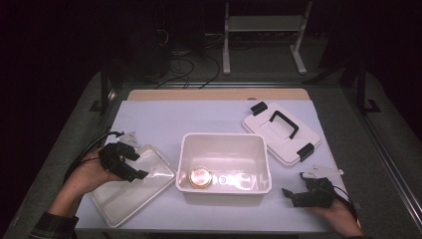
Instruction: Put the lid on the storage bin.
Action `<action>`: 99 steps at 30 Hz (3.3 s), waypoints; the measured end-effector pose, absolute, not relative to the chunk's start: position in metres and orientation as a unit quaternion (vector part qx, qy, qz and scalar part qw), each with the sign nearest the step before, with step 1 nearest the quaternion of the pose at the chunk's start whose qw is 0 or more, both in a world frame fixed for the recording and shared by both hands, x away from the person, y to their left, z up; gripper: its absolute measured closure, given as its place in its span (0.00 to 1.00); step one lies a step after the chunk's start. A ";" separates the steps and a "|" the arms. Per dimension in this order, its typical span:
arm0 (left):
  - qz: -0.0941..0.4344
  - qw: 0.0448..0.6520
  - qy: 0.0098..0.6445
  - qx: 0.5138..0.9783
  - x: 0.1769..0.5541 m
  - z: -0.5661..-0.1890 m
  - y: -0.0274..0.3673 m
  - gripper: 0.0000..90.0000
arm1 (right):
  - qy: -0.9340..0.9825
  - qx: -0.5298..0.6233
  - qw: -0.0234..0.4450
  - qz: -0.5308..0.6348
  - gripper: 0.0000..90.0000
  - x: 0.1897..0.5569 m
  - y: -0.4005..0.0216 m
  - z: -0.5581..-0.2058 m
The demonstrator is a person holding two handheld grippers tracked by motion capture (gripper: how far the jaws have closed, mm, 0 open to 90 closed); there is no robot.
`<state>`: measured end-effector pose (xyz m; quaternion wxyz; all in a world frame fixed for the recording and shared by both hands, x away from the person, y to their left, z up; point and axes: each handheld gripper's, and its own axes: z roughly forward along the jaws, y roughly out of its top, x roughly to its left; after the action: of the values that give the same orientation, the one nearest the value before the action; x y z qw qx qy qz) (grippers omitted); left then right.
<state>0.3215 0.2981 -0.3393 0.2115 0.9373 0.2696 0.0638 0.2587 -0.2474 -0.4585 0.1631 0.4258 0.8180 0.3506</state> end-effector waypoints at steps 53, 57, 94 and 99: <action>0.063 0.154 0.334 0.928 0.314 -0.405 0.322 0.99 | 0.817 0.427 0.161 0.351 0.13 0.259 -0.248 -0.458; 0.060 0.168 0.329 0.927 0.314 -0.394 0.323 0.99 | 0.818 0.427 0.162 0.351 0.13 0.259 -0.248 -0.458; 0.083 0.215 0.264 0.937 0.323 -0.284 0.313 0.99 | 0.818 0.426 0.162 0.351 0.13 0.259 -0.248 -0.458; 0.081 0.224 0.249 0.939 0.324 -0.276 0.302 0.99 | 0.818 0.426 0.162 0.350 0.13 0.259 -0.248 -0.458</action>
<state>0.3243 0.3023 -0.2758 0.2237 0.9388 0.2489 0.0814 0.2588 -0.2476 -0.4584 0.1624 0.4263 0.8179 0.3505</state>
